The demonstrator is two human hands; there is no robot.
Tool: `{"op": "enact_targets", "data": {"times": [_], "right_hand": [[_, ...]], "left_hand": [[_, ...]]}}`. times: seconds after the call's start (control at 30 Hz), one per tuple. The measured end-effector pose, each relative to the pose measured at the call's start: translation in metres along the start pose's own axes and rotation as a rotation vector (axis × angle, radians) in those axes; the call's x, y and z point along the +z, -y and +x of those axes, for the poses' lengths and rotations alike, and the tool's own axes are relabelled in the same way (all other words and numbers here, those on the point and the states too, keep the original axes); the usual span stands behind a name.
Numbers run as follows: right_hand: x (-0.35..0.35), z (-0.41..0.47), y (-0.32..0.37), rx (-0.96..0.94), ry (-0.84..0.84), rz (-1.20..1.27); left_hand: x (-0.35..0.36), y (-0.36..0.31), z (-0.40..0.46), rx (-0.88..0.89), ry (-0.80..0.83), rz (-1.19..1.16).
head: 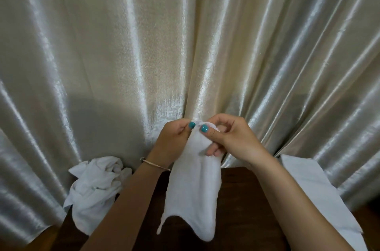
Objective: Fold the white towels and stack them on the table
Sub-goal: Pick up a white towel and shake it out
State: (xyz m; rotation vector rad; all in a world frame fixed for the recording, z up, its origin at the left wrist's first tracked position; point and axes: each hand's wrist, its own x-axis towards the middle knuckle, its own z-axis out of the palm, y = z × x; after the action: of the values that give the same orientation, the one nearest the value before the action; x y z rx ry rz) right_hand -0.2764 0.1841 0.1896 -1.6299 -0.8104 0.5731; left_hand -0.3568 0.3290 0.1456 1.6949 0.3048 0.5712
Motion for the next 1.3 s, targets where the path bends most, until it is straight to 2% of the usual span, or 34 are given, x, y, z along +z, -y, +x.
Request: {"op": "enact_targets", "data": {"times": [0.1, 0.23, 0.5, 0.63, 0.73, 0.83, 0.93, 0.97, 1.0, 1.07, 1.13, 1.2, 1.3], "right_hand": [[0.002, 0.001, -0.002, -0.004, -0.019, -0.005], [0.006, 0.005, -0.010, -0.070, -0.062, -0.149], [0.008, 0.009, -0.012, -0.113, -0.073, -0.169], [0.011, 0.012, -0.012, -0.107, -0.109, -0.175], [0.011, 0.015, -0.011, -0.122, -0.144, -0.236], [0.015, 0.015, -0.014, -0.152, -0.196, -0.281], [0.020, 0.013, -0.019, -0.139, -0.246, -0.277], [0.019, 0.012, -0.020, -0.118, -0.244, -0.342], [0.017, 0.011, -0.022, -0.101, -0.230, -0.512], [0.014, 0.006, -0.025, -0.112, -0.226, -0.963], [0.011, 0.004, -0.028, -0.251, -0.241, -1.145], [0.007, 0.007, -0.034, -0.415, -0.163, -1.094], [0.005, 0.008, -0.040, -0.443, 0.125, -0.610]], "left_hand": [[-0.003, -0.006, -0.007, -0.014, 0.017, -0.033], [-0.012, -0.008, -0.009, 0.069, 0.067, 0.028], [-0.018, -0.006, -0.008, -0.014, 0.140, 0.073], [-0.017, -0.009, -0.009, -0.034, 0.139, 0.019], [-0.014, -0.012, -0.011, -0.058, 0.111, 0.001], [-0.008, -0.008, -0.009, 0.038, 0.018, 0.111], [-0.005, -0.006, -0.006, 0.055, -0.047, 0.119], [-0.006, -0.006, -0.005, 0.061, -0.071, 0.114], [-0.007, -0.007, -0.003, 0.079, -0.098, 0.122], [-0.012, -0.010, 0.003, 0.131, -0.146, 0.218], [-0.017, -0.012, 0.010, 0.180, -0.154, 0.325], [-0.020, -0.014, 0.015, 0.212, -0.167, 0.366], [-0.023, -0.016, 0.021, 0.239, -0.193, 0.425]]}}
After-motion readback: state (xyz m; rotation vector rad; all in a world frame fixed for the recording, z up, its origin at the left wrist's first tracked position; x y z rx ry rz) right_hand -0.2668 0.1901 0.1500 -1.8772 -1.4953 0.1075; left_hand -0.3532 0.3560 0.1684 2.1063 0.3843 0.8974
